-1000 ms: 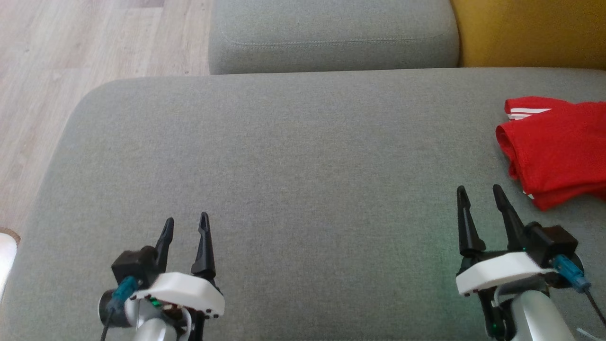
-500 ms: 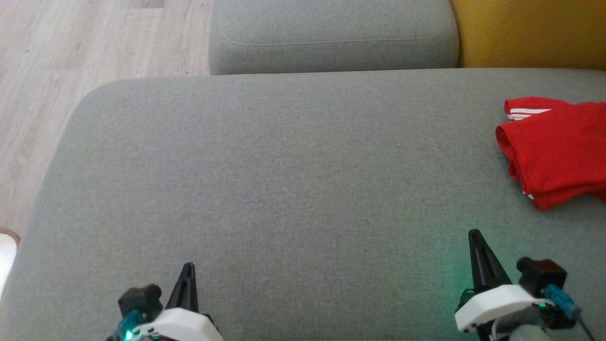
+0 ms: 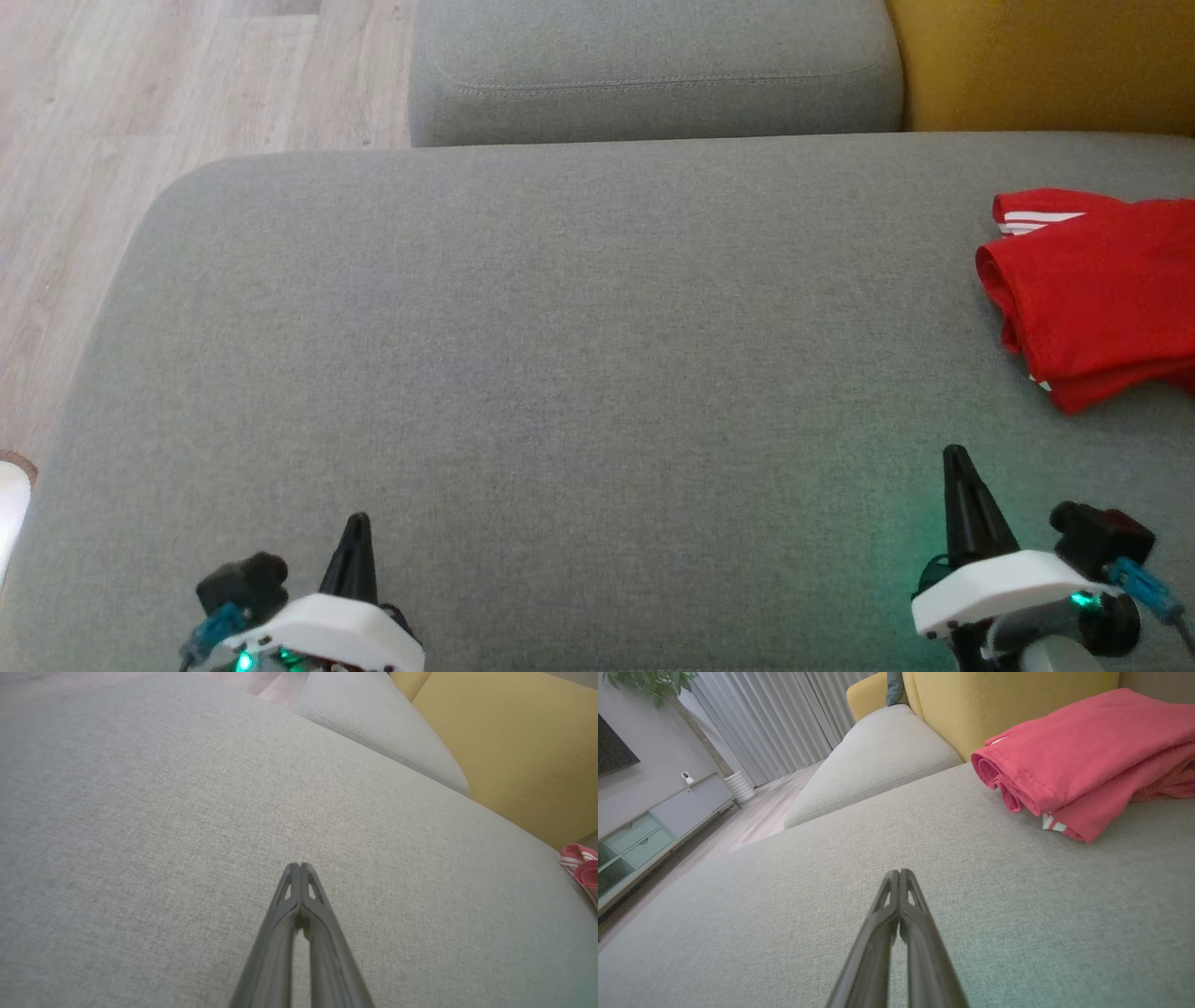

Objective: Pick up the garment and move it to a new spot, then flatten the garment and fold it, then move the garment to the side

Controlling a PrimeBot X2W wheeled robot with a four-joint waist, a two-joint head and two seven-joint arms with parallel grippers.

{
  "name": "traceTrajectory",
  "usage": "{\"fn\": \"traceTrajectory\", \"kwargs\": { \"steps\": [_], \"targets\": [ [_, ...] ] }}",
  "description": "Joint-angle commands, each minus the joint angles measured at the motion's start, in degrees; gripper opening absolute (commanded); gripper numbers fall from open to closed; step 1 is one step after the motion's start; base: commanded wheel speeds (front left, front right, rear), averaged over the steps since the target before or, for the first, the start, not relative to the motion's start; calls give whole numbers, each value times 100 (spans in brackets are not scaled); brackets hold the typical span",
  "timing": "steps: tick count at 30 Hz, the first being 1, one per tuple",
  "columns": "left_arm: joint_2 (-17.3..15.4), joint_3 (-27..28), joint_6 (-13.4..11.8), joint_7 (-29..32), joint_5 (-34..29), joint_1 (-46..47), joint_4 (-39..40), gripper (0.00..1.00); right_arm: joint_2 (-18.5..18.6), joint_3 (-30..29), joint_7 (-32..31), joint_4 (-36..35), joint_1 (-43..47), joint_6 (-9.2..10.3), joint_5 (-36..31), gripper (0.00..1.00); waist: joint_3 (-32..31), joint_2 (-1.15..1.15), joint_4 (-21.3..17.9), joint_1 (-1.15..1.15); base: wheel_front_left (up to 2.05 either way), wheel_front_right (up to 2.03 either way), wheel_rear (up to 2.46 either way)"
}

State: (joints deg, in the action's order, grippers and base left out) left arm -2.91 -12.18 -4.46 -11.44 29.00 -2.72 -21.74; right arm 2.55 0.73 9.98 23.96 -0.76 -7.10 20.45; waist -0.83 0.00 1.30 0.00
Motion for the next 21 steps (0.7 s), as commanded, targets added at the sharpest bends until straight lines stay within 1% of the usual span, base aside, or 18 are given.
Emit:
{"fn": "traceTrajectory", "kwargs": {
  "steps": [1, 21],
  "targets": [
    [-6, 121, 54, 51, 179, 328, 221, 0, 8, -48, -49, -232, -306, -6, 217, 0, 2, 0, -2, 0, 0, 0, 0],
    [-9, 432, 260, 361, 1292, 429, 320, 0, 12, -170, -337, -370, -348, -12, 1473, 0, 20, 0, -25, 0, 0, 0, 0]
  ]
}}
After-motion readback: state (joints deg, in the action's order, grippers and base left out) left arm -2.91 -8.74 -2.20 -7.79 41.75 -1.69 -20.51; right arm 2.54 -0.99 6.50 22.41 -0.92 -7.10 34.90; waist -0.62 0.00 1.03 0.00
